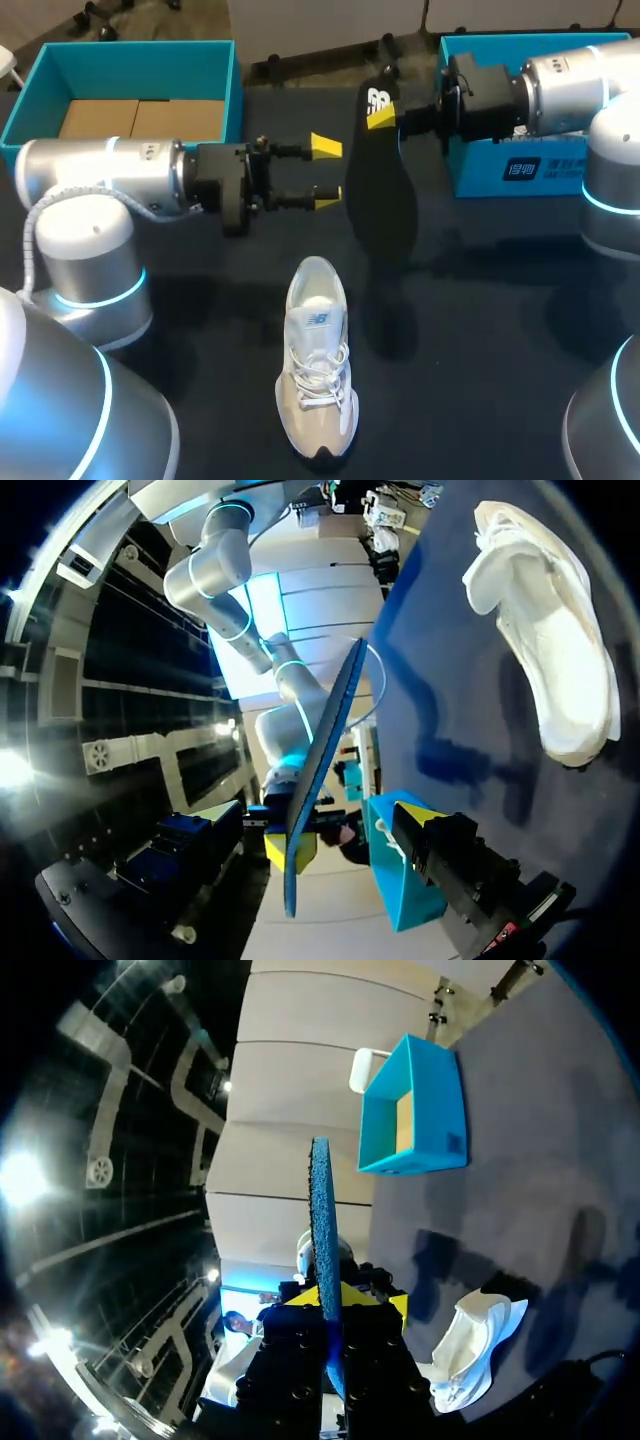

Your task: Take the shoe out of the shoebox, open the shoe tongue, remove and reinsert the insole, then place the shoe into the shoebox

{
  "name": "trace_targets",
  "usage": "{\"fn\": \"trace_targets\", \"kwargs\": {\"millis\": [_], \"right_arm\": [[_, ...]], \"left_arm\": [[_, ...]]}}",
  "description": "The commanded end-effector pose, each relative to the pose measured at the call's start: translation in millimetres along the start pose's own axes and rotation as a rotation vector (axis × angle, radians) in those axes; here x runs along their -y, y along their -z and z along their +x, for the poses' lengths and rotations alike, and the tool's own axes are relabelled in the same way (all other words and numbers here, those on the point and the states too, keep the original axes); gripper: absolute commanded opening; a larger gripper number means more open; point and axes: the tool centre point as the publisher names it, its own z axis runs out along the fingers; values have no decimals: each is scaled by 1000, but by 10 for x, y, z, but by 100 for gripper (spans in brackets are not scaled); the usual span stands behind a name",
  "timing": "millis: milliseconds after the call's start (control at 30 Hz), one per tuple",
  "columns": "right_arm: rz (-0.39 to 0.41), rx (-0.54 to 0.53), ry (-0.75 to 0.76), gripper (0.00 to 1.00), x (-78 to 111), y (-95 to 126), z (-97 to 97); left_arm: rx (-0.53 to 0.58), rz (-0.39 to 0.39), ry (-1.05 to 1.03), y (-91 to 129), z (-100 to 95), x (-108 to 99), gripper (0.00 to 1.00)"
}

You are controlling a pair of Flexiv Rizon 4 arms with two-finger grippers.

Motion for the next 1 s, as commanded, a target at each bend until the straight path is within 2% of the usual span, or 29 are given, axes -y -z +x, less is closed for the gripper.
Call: {"fn": "trace_targets", "kwargs": {"millis": [33,333,400,500,633,1000], "right_arm": [[1,3,-1,0,-12,-18,2],[1,3,-1,0,-12,-18,2],[1,3,-1,0,-12,-18,2],[1,3,-1,0,-12,-18,2],[1,3,-1,0,-12,-18,2],[1,3,-1,0,-12,-18,2]], "left_arm": [[20,3,0,-207,58,-83,100],[28,-12,-26,-388,29,-13,97],[30,-18,-33,-406,6,-1,85],[30,-19,-51,-401,-35,24,76],[27,-33,-64,-385,-84,37,50],[35,-34,-64,-376,-156,56,38]]}}
